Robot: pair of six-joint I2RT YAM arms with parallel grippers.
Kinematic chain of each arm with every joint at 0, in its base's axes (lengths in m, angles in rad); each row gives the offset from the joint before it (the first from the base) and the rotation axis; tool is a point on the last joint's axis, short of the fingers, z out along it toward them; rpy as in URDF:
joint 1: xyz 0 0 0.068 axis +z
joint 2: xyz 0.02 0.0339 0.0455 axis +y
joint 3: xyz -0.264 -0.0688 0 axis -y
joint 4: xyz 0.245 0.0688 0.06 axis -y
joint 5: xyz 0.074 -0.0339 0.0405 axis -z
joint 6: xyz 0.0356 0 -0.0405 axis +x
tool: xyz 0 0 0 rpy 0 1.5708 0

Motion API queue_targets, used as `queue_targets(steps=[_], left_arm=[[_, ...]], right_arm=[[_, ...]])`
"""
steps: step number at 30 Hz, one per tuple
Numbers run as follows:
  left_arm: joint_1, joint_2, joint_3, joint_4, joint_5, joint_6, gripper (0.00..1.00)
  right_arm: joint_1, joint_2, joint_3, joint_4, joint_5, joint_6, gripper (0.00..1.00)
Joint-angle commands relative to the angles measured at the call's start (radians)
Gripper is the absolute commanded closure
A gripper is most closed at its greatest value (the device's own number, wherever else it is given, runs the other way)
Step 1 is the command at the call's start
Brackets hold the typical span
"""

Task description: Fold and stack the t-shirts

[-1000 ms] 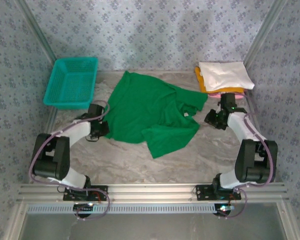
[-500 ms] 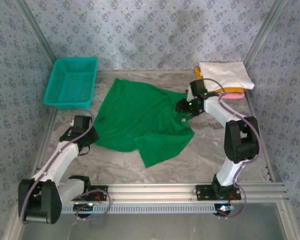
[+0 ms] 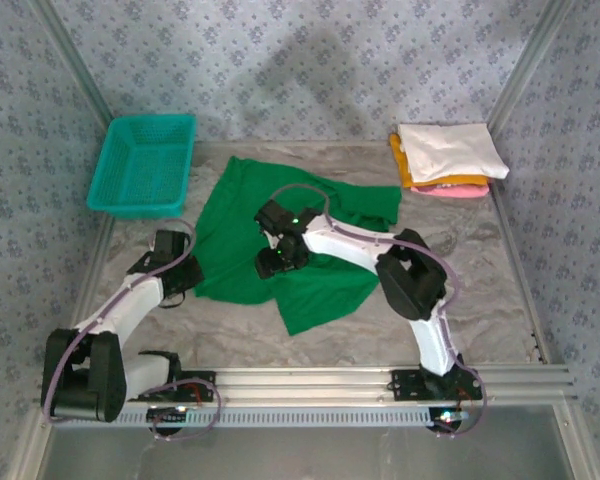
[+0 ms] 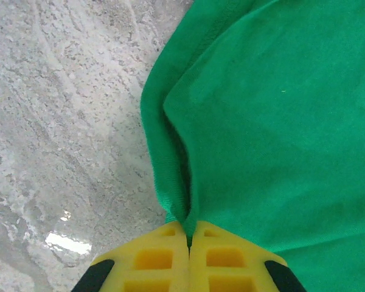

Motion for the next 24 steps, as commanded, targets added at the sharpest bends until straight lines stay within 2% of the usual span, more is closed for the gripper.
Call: queue_targets(steps=[1,4,7,9,11,14,19,21,24], left_arm=[[0.003,-0.042,-0.015,0.008,0.004,0.023,1.00],[0.009,-0.057,-0.025,0.017,0.000,0.020,1.00],[0.010,-0.039,-0.023,0.024,0.005,0.021,1.00],[0.011,-0.024,-0.024,0.036,0.009,0.022,1.00],[0.013,-0.015,-0.017,0.045,0.011,0.023,1.00],[0.017,-0.018,-0.009,0.038,0.007,0.023,1.00],[0.044,-0.050,-0.015,0.004,0.000,0.001,1.00],[0.065,-0.072,-0.027,0.003,0.012,-0.020,1.00],[0.081,-0.098,-0.040,0.007,0.020,-0.034,1.00]], right_arm=[[-0.003,0.050,0.041,-0.135,0.093,0.045,0.44],[-0.021,0.022,-0.015,-0.116,0.104,0.059,0.67],[-0.028,-0.041,-0.067,-0.098,0.159,0.063,0.82],[-0.037,-0.074,-0.096,-0.085,0.163,0.064,0.89],[-0.052,-0.110,-0.133,-0.072,0.166,0.065,1.00],[-0.081,-0.186,-0.212,-0.049,0.169,0.069,1.00],[-0.141,-0.419,-0.382,-0.021,0.149,0.069,1.00],[-0.174,-0.563,-0.491,0.010,0.108,0.085,1.00],[-0.247,-0.735,-0.614,0.022,-0.043,0.111,1.00]])
